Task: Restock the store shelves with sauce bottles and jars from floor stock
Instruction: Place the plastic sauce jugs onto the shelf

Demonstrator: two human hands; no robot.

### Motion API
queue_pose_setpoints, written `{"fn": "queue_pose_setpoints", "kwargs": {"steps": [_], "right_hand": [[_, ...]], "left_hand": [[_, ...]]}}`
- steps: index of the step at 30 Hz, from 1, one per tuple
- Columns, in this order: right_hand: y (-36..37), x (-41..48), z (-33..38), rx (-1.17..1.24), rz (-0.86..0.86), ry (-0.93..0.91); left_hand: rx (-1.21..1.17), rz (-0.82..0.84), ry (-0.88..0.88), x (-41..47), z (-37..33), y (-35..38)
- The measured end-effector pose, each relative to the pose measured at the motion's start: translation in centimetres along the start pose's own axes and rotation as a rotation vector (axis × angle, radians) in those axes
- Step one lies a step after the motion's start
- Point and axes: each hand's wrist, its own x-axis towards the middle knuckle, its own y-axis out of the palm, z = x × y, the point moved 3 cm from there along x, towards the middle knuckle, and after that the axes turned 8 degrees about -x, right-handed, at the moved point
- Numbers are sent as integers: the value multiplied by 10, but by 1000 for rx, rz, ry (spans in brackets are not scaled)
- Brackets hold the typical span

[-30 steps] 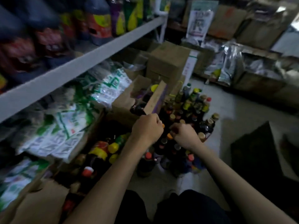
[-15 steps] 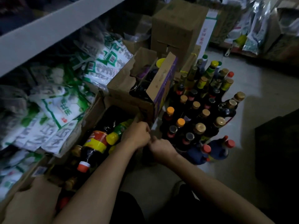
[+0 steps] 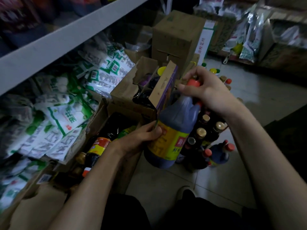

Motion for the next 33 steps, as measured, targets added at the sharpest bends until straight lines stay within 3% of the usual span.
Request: {"fn": "queue_pose_setpoints", "kwargs": {"steps": [6,10,15,19,24,30,33], "right_hand": [[-5,12,35,36,46,-14],[0,20,56,-36,9,3],[-7,37,89,-337,-154,51],[-13,47,131,-502,-291,58],[-20,47,179,-237,-316,16],[-6,29,213,395,48,-85],[-9,28,238,496,81,-106]], "left_hand": [[-373,-20,105,-11,-15,25],[-443,-57,149,-19,-16,37],[-189,-113,384,-30,-52,40],[-27,-233,403,-40,-97,34],[-203,-206,383,-59,-138,38],[-372,-203,503,-88,-185,60],[-370,-180,535,-102,-209,70]]}}
